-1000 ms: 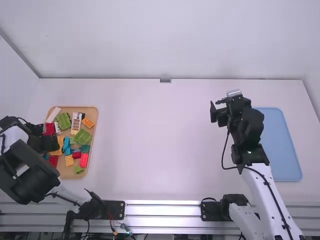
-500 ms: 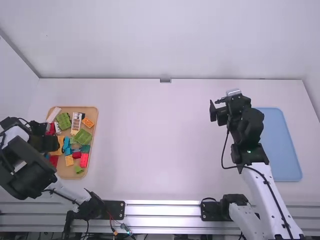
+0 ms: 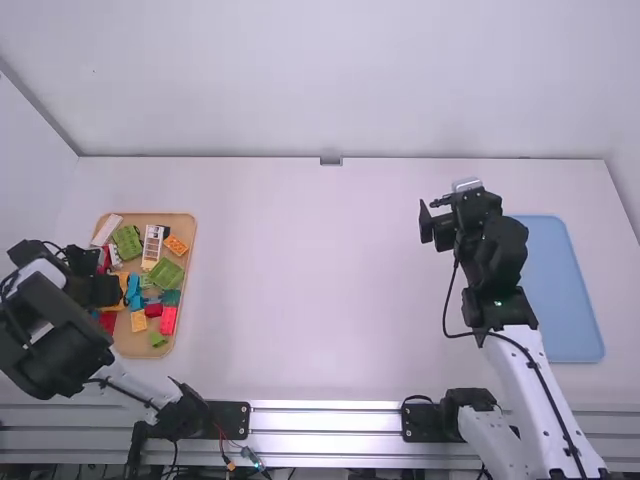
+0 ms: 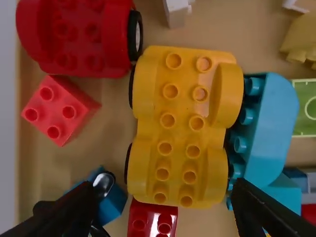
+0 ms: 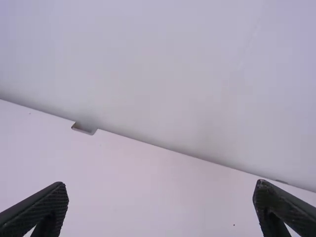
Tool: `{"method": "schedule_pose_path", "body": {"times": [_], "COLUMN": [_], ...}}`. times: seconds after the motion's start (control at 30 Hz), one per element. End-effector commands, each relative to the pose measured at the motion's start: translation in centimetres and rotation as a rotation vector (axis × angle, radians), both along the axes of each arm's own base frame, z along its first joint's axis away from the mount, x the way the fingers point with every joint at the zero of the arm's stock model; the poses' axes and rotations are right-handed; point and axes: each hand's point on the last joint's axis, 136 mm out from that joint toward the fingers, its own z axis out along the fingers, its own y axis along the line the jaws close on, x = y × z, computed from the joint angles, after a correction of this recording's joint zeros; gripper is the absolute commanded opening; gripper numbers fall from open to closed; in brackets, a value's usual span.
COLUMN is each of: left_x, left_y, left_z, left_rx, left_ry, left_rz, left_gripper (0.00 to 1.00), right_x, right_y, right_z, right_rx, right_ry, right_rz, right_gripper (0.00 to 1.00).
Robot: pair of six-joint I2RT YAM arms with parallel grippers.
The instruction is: Assemble lego blocks to make yellow taxi
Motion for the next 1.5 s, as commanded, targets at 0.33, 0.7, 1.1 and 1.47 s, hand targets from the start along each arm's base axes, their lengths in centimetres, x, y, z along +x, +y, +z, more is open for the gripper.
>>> {"method": "schedule_pose_path", "body": {"times": [0.33, 0.7, 1.1, 1.47], "left_x": [-0.2, 0.1, 0.6, 0.2], "left_y": [-1.1, -1.2, -0.8, -1.0], "left_z": [-1.6, -1.9, -2.3, -4.7], "left_rx": [-0.040, -0.022, -0.002, -0.045], "left_ry": [-0.019, -0.028, -0.050, -0.007], "left_rz": [-0.013, -0.042, -0.045, -0.048], "left_gripper": [0.69, 0.69, 0.70, 0.70], "right_x": [0.4, 0.4, 0.4, 0.4], "right_y": [0.2, 0.2, 0.2, 0.2], "right_z": [2.0, 2.1, 2.2, 2.4], "right_rx": [0.005, 0.005, 0.005, 0.006], "right_ry": [-0.044, -0.046, -0.053, -0.061], "right_rz": [0.005, 0.004, 0.004, 0.004], "right_gripper": [0.99, 0.99, 0.99, 0.99]}}
